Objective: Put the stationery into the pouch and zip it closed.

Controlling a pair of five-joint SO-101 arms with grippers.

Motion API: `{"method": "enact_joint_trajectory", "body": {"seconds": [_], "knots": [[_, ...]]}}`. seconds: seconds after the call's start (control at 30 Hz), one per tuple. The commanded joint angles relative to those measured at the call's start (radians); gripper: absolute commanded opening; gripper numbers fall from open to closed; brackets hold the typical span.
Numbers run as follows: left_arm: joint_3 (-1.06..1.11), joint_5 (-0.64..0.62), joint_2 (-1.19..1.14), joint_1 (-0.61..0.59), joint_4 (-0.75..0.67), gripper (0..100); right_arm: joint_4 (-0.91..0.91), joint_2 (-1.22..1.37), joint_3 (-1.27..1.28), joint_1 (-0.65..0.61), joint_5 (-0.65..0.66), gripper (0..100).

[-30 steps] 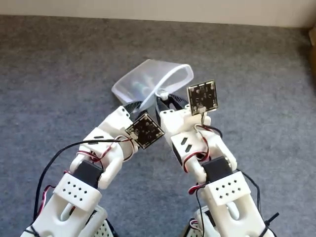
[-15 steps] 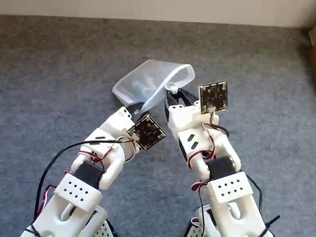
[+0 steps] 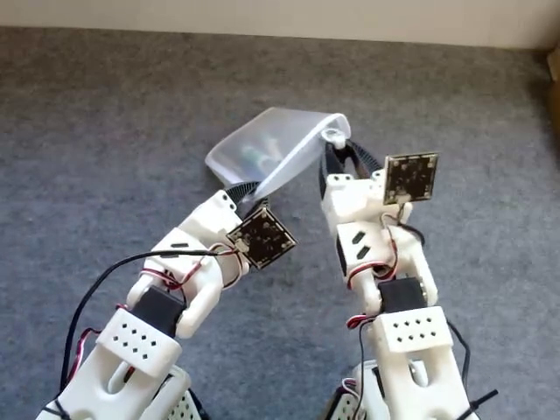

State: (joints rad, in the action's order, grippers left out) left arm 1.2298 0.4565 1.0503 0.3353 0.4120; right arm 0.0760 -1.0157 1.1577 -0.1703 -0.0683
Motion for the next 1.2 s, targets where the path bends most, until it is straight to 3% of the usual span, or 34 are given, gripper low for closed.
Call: {"method": "enact_joint_trajectory", "body": {"seconds": [0.0, 0.4, 0.8, 0.97, 1.17], "knots": [[0.012, 0.002, 0.001, -0.033, 0.002, 1, -0.064, -0.041, -0.038, 0.131, -0.009, 0.5], [0.012, 0.0, 0.001, -0.044, 0.002, 1, -0.064, -0.041, -0.038, 0.259, -0.06, 0.5], [0.012, 0.0, 0.001, -0.044, 0.002, 1, -0.051, -0.051, -0.038, 0.223, -0.077, 0.7], [0.012, 0.0, 0.001, -0.044, 0.002, 1, 0.159, -0.05, -0.105, 0.091, 0.091, 8.4], [0.012, 0.002, 0.001, -0.044, 0.002, 1, 0.435, -0.045, -0.232, -0.047, 0.103, 15.4]]}}
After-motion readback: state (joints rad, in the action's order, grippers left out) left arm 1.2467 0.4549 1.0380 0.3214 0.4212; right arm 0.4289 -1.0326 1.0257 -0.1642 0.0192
